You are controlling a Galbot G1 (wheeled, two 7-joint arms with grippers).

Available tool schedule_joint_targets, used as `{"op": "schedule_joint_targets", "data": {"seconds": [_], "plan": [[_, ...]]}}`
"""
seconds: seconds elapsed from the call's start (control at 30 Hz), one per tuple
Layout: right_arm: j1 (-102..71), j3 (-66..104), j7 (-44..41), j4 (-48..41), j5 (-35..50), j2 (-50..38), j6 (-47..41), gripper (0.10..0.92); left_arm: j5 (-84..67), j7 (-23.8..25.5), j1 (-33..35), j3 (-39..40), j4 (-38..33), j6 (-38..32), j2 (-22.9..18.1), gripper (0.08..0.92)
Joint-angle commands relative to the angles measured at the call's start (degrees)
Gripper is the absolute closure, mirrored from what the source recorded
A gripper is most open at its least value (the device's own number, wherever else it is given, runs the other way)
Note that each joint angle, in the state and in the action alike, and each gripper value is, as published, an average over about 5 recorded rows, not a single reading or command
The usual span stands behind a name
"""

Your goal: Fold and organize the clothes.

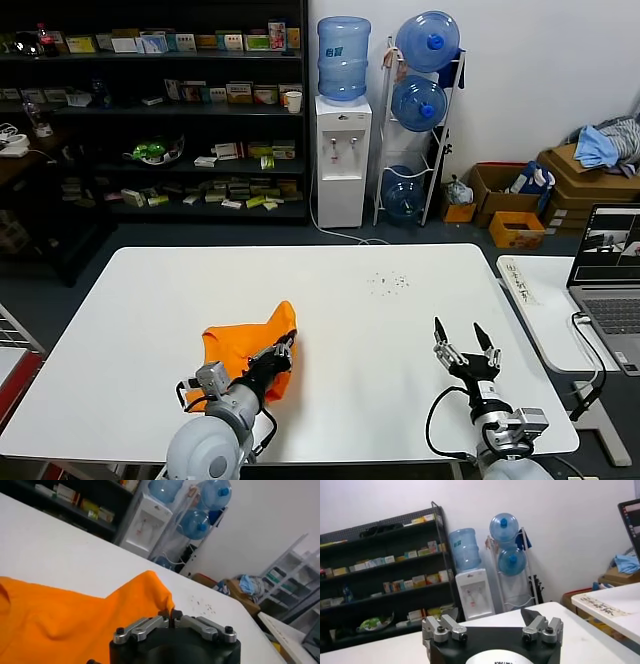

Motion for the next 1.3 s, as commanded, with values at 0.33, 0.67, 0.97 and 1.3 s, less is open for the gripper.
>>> {"op": "schedule_joint_targets", "data": {"seconds": [0.33, 0.67, 0.97, 1.3], "plan": [[-2.03, 2.50, -7.51, 4.57, -2.96, -0.57, 4.26, 0.203, 11.60, 17.22, 9.39, -6.01, -7.65, -5.04, 2.82, 0.737], [-7.23, 2.76, -12.18, 5.48, -11.06, 0.44, 8.65, 0.203, 32.92, 29.50, 28.11, -24.64, -2.58, -30.99, -6.28, 0.451], [-9.51, 4.60, -12.71, 1.93, -17.74, 6.29, 15.60, 0.203, 36.57, 34.33, 34.26, -33.51, 4.18, -46.21, -15.74, 0.207], [-9.69, 6.31, -12.26, -1.27, -22.81, 9.60, 20.89, 0.203, 36.23, 35.34, 32.34, -33.81, 3.75, -47.56, -17.57, 0.177]]}}
